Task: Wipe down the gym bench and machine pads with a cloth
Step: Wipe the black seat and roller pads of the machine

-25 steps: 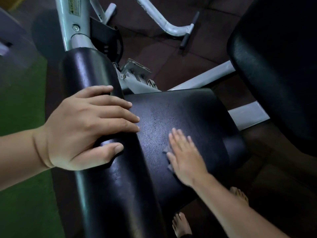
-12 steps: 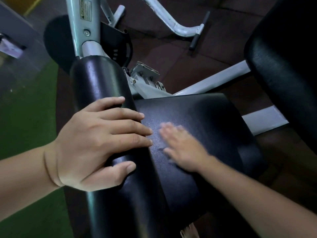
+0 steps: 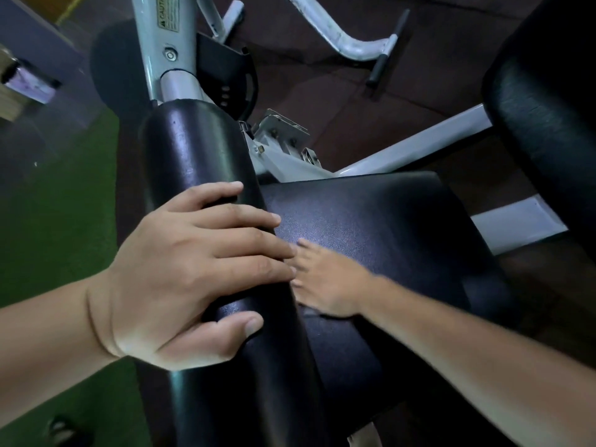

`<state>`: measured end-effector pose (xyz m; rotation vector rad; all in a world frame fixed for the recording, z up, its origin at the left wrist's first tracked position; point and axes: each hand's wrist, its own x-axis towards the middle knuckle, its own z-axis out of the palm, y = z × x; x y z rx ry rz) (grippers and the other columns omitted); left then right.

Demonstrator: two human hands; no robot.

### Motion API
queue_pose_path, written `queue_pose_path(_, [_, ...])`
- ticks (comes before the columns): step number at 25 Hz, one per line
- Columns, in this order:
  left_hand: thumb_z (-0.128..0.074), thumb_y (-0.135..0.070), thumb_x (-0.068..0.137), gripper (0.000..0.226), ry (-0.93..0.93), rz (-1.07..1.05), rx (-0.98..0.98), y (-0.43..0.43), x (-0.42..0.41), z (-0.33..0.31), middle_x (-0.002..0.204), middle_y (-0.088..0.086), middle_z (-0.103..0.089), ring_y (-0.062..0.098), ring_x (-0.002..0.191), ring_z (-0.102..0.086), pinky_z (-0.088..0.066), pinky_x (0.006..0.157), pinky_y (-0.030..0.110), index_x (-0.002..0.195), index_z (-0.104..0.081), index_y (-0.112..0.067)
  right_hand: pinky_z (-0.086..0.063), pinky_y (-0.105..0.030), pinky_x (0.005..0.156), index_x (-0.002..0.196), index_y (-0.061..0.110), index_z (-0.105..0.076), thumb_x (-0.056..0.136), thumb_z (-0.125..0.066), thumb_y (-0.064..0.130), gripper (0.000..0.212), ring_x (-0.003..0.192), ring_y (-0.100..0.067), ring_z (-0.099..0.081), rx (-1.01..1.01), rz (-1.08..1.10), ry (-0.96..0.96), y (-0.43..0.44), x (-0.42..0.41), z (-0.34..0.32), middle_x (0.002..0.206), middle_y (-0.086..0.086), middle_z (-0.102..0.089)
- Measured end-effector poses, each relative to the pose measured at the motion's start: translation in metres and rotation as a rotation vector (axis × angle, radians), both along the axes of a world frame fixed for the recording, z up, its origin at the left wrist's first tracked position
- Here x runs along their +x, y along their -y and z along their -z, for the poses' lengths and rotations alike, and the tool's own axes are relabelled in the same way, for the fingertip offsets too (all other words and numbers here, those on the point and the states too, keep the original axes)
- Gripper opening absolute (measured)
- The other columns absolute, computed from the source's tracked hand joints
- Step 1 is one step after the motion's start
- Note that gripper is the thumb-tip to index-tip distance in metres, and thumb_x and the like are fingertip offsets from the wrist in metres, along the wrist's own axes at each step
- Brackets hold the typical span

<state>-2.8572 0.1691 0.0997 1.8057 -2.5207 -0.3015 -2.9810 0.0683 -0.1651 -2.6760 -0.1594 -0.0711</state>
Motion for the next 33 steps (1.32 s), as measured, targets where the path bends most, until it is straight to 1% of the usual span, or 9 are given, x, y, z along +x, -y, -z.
queue_pose_path(6, [-0.050, -0.046, 0.087, 0.047, 0.008, 0.006, 0.008, 0.000, 0.000, 0.000, 0.126, -0.009, -0.072, 0.020, 0.130, -0.062, -0.037, 0.112, 0.060, 0.116, -0.079, -0.024, -0.008, -0.045, 0.129, 0.165, 0.012, -0.013, 0.098, -0.006, 0.050, 0.077, 0.160, -0.022, 0.000, 0.096, 0.428, -0.139, 0.032, 0.077, -0.017, 0.173, -0.006, -0.007])
queue_pose_path(10, [-0.048, -0.047, 0.089, 0.047, 0.018, 0.014, 0.015, 0.001, 0.000, -0.001, 0.128, -0.010, -0.071, 0.019, 0.132, -0.061, -0.036, 0.112, 0.061, 0.118, -0.077, -0.024, -0.013, -0.030, 0.128, 0.155, 0.000, -0.039, 0.108, -0.038, 0.021, 0.052, 0.153, -0.023, -0.026, 0.218, 0.079, -0.098, -0.045, -0.011, -0.034, 0.163, -0.015, -0.037])
queue_pose_path(12, [-0.049, -0.047, 0.089, 0.047, 0.021, 0.019, 0.005, 0.000, 0.001, 0.001, 0.128, -0.010, -0.071, 0.019, 0.131, -0.061, -0.036, 0.112, 0.061, 0.118, -0.078, -0.024, -0.008, -0.030, 0.128, 0.161, 0.011, -0.031, 0.109, -0.035, 0.035, 0.058, 0.158, -0.018, -0.012, 0.038, -0.086, -0.022, -0.037, -0.057, -0.023, 0.169, -0.005, -0.025])
queue_pose_path(15, [-0.047, -0.047, 0.089, 0.047, 0.019, 0.010, -0.002, 0.000, 0.000, 0.001, 0.127, -0.010, -0.072, 0.019, 0.130, -0.062, -0.036, 0.111, 0.061, 0.116, -0.078, -0.025, -0.013, -0.047, 0.128, 0.165, 0.021, -0.011, 0.105, -0.022, 0.049, 0.067, 0.159, -0.017, 0.002, 0.009, 0.223, -0.056, 0.020, -0.064, 0.022, 0.172, 0.003, -0.003])
queue_pose_path(18, [-0.046, -0.047, 0.091, 0.047, 0.027, 0.016, 0.002, 0.000, -0.002, 0.000, 0.127, -0.010, -0.072, 0.019, 0.130, -0.062, -0.036, 0.111, 0.061, 0.116, -0.078, -0.024, -0.009, -0.047, 0.130, 0.164, 0.017, -0.004, 0.100, -0.007, 0.049, 0.071, 0.159, -0.018, 0.006, 0.198, 0.585, -0.136, -0.004, -0.029, -0.005, 0.172, 0.000, 0.002])
queue_pose_path(21, [-0.045, -0.046, 0.092, 0.047, 0.027, 0.026, 0.001, -0.001, -0.002, -0.001, 0.127, -0.009, -0.072, 0.020, 0.130, -0.062, -0.036, 0.111, 0.062, 0.117, -0.078, -0.024, -0.011, -0.043, 0.130, 0.162, 0.008, -0.019, 0.103, -0.013, 0.038, 0.066, 0.153, -0.010, -0.006, 0.443, 0.390, -0.161, -0.102, -0.061, -0.041, 0.167, 0.003, -0.013])
queue_pose_path(25, [-0.044, -0.046, 0.094, 0.046, 0.021, 0.028, -0.011, -0.001, -0.001, 0.000, 0.127, -0.009, -0.072, 0.020, 0.130, -0.062, -0.036, 0.112, 0.061, 0.117, -0.078, -0.024, -0.019, -0.046, 0.125, 0.162, 0.012, -0.025, 0.103, -0.035, 0.042, 0.067, 0.156, -0.027, -0.025, 0.026, 0.338, -0.018, -0.114, -0.155, 0.006, 0.166, -0.008, -0.033])
queue_pose_path(30, [-0.045, -0.044, 0.094, 0.045, 0.010, 0.032, -0.025, -0.002, -0.001, 0.001, 0.127, -0.009, -0.072, 0.019, 0.131, -0.061, -0.036, 0.112, 0.061, 0.117, -0.077, -0.024, -0.001, -0.039, 0.128, 0.162, 0.008, -0.021, 0.101, -0.021, 0.047, 0.072, 0.159, -0.023, -0.005, 0.169, 0.943, -0.249, -0.052, -0.134, 0.022, 0.171, -0.006, -0.013])
queue_pose_path(33, [-0.046, -0.043, 0.093, 0.044, 0.006, 0.036, -0.032, -0.002, 0.000, 0.001, 0.126, -0.009, -0.072, 0.019, 0.130, -0.061, -0.036, 0.111, 0.062, 0.117, -0.077, -0.024, -0.018, -0.047, 0.127, 0.158, 0.005, -0.033, 0.109, -0.011, 0.039, 0.063, 0.157, -0.030, -0.018, 0.118, 0.722, -0.148, -0.140, -0.123, -0.004, 0.168, -0.012, -0.025])
